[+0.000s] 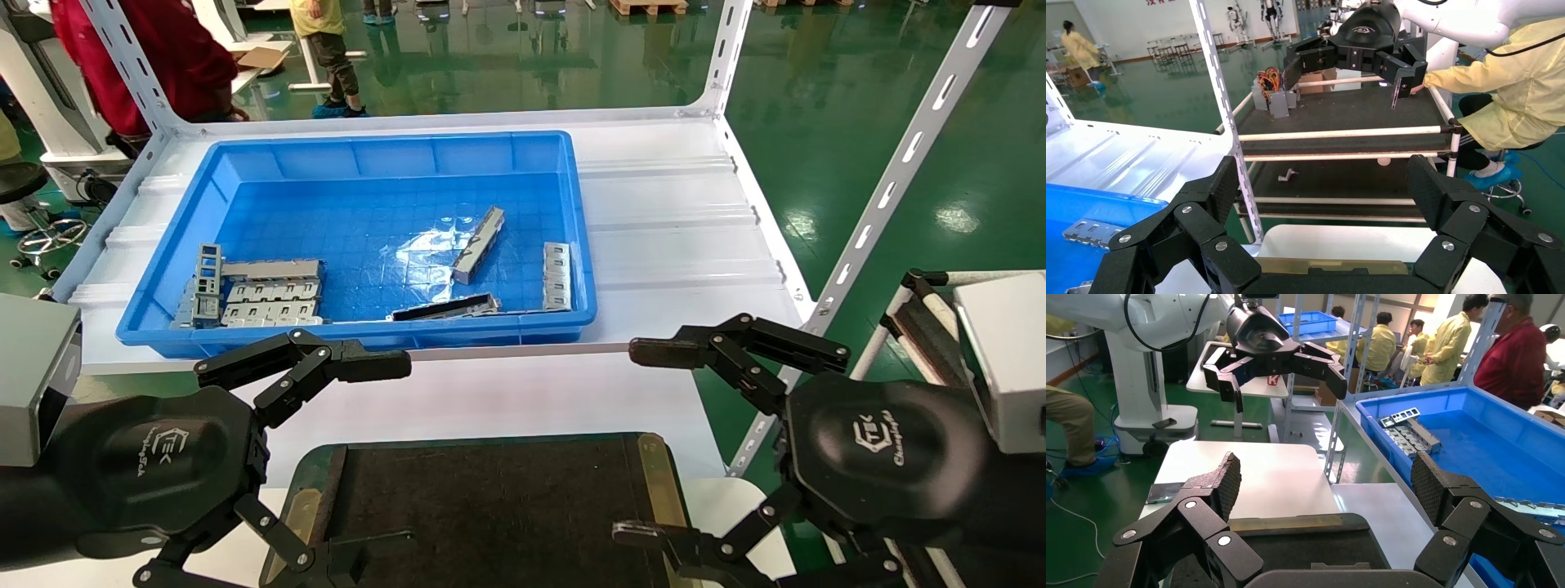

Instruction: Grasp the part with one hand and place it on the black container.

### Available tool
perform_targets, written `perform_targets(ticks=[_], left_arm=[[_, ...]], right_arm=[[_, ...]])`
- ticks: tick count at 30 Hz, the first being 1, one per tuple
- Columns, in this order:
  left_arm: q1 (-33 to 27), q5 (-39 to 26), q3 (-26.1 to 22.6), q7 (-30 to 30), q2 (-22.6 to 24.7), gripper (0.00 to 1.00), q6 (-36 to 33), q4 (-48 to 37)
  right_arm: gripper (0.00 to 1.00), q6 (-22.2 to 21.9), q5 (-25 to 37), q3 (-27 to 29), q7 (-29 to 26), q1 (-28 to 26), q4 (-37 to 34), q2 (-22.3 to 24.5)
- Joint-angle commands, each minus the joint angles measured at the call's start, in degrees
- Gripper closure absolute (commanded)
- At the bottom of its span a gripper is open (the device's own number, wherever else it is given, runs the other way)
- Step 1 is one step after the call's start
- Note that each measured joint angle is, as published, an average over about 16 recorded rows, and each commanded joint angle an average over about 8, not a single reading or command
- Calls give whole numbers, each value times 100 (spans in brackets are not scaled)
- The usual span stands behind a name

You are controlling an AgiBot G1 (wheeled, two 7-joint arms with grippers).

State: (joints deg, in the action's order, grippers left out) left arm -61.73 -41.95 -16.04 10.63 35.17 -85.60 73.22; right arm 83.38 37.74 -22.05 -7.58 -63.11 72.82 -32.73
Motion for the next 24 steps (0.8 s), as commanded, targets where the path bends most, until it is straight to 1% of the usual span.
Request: perform_targets(ticks=[1, 24], left_arm=[[0, 0, 0, 0, 0, 0, 0, 0], [0, 0, 0, 0, 0, 0, 0, 0]], right_arm=[[0, 0, 0, 0, 0, 0, 0, 0], [0, 0, 0, 0, 0, 0, 0, 0]])
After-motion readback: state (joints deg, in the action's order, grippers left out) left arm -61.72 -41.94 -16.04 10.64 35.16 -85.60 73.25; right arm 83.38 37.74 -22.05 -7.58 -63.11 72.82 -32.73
